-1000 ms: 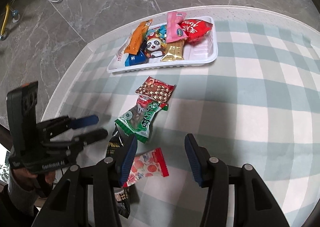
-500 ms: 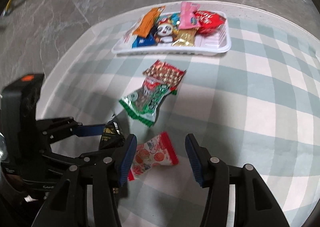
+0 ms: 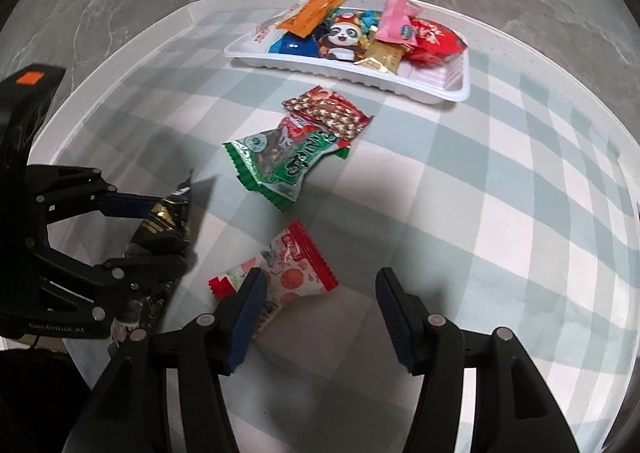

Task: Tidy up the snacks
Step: 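Grasp black Member's Mark bag with left tool while right tool grasps red-white candy packet, then lift both packets and carry them toward the white tray, then lower black bag into tray with left tool while right tool lowers candy packet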

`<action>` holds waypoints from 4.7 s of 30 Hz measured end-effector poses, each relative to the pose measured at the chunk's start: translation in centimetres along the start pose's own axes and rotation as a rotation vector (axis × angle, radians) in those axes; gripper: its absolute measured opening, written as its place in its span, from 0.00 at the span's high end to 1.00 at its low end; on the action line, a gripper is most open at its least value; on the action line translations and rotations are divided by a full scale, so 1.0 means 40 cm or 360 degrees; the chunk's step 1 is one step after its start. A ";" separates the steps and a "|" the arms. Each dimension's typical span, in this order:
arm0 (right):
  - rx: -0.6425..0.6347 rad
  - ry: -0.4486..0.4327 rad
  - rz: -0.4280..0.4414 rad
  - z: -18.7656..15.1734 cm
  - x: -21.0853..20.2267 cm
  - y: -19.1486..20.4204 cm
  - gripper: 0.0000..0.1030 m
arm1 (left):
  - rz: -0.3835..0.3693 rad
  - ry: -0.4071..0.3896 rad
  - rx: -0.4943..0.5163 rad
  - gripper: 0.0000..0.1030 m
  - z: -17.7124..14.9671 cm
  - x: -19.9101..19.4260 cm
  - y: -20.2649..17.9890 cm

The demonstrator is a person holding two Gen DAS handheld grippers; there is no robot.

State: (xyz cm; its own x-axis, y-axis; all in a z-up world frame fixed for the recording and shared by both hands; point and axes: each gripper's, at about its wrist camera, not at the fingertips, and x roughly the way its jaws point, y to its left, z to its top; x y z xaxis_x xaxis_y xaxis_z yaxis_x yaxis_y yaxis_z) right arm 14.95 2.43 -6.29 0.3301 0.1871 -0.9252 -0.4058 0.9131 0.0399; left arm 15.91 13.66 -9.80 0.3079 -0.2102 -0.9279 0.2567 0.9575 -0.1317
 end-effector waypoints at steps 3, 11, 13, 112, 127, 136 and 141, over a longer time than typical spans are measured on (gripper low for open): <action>0.0054 0.0010 0.0045 -0.006 -0.008 0.003 0.42 | 0.0013 -0.0002 -0.0014 0.49 -0.005 -0.003 0.008; 0.0026 0.0061 0.0117 -0.019 0.004 0.060 0.42 | 0.0025 -0.0012 -0.0030 0.49 -0.013 -0.009 0.011; 0.0000 0.0042 0.0101 -0.014 0.011 0.066 0.42 | 0.0026 -0.0012 -0.0027 0.49 -0.013 -0.009 0.011; 0.0226 -0.0283 0.0187 0.353 -0.028 -0.145 0.67 | 0.0136 -0.0348 -0.0011 0.78 0.376 -0.069 0.138; 0.0227 -0.0315 0.0218 0.488 0.030 -0.187 0.67 | 0.0132 -0.0371 -0.0076 0.78 0.521 -0.033 0.219; 0.0208 -0.0319 0.0266 0.576 0.083 -0.175 0.67 | 0.0095 -0.0371 -0.0104 0.78 0.608 -0.003 0.256; 0.0205 -0.0307 0.0279 0.612 0.114 -0.171 0.67 | 0.0095 -0.0342 -0.0127 0.78 0.641 0.028 0.285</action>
State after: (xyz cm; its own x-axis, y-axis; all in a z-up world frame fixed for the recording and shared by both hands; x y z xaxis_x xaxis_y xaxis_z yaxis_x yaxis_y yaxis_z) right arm 40.07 5.91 -1.55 0.4252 0.4005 -0.8117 -0.3634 0.8969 0.2521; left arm 42.65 19.28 -3.41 0.5106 -0.1817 -0.8404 0.1615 0.9803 -0.1138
